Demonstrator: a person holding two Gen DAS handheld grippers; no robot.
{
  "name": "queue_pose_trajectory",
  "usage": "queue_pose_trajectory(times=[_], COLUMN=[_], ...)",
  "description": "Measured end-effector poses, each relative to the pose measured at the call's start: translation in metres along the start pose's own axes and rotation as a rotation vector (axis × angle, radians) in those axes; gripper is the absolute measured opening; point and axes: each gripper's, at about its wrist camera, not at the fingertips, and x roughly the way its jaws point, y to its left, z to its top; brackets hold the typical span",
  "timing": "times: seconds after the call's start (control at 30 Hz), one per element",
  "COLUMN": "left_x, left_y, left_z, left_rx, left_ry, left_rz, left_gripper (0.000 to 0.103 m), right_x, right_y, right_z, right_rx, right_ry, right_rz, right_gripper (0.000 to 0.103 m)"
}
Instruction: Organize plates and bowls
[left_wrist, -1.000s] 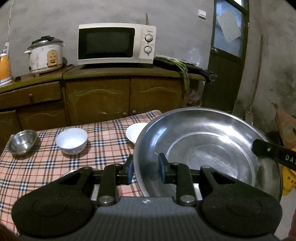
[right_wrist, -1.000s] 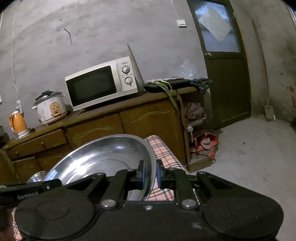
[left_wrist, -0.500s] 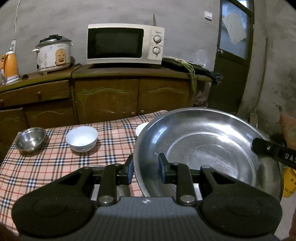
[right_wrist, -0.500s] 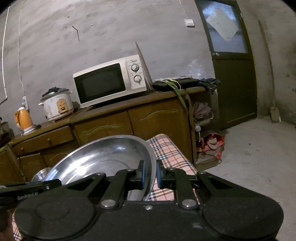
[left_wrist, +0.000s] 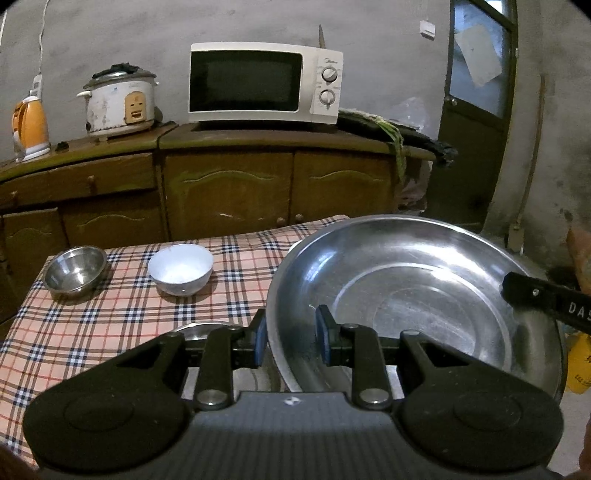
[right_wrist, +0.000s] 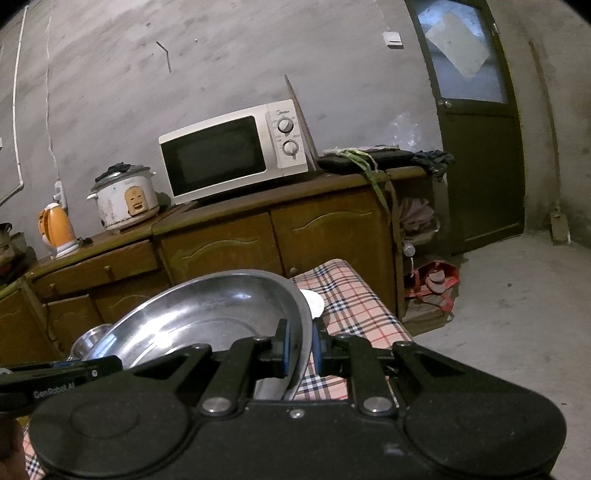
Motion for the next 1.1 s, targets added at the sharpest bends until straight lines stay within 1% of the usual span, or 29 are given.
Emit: queue_pose_trajectory(times=[1.1], left_x=[-0.004], left_y=[0.035], left_z=[-0.005], left_rx=[-0.039], left_ry=[0.009], left_rz=[0.072], left_gripper=[0.027], right_x=[0.019], right_y=[0.037], right_z=[-0.009], right_rx=[-0.043], right_ry=[0.047], right_rz=[0.067], right_gripper=[0.017])
